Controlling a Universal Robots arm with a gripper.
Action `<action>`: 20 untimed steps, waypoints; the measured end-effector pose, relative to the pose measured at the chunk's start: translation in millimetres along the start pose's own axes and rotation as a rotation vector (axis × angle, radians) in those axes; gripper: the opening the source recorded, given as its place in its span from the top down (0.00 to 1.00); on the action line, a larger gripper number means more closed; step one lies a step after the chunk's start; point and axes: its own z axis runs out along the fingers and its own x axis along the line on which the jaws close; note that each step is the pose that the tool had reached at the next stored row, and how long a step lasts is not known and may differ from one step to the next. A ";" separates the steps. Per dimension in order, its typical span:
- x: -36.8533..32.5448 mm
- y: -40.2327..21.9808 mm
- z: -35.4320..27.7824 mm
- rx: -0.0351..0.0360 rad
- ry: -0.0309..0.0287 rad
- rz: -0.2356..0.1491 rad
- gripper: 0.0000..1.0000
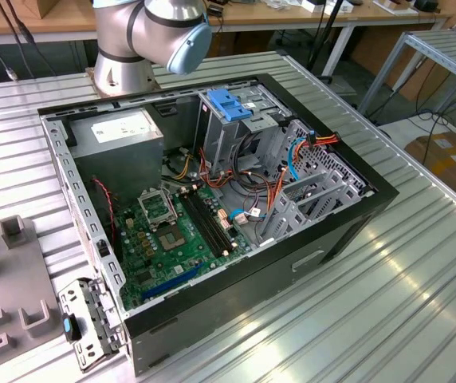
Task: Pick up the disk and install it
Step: 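Pick up the disk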
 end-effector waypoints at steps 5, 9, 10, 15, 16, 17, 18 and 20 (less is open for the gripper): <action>10.4 -2.0 0.0 0.0000 0.0002 0.000 0.63; 16.2 -2.8 0.0 0.0000 0.0010 0.000 0.63; 17.4 -3.2 0.0 0.0000 0.0014 0.000 0.63; 18.2 -13.1 0.2 -0.0001 0.0029 0.000 0.63; 18.2 -15.7 0.2 -0.0001 0.0030 0.000 0.63; 18.2 -19.2 0.3 0.0000 0.0030 0.000 0.63; 18.2 -23.1 0.3 0.0000 0.0031 0.000 0.63; 18.1 -32.3 0.4 0.0000 0.0031 0.000 0.63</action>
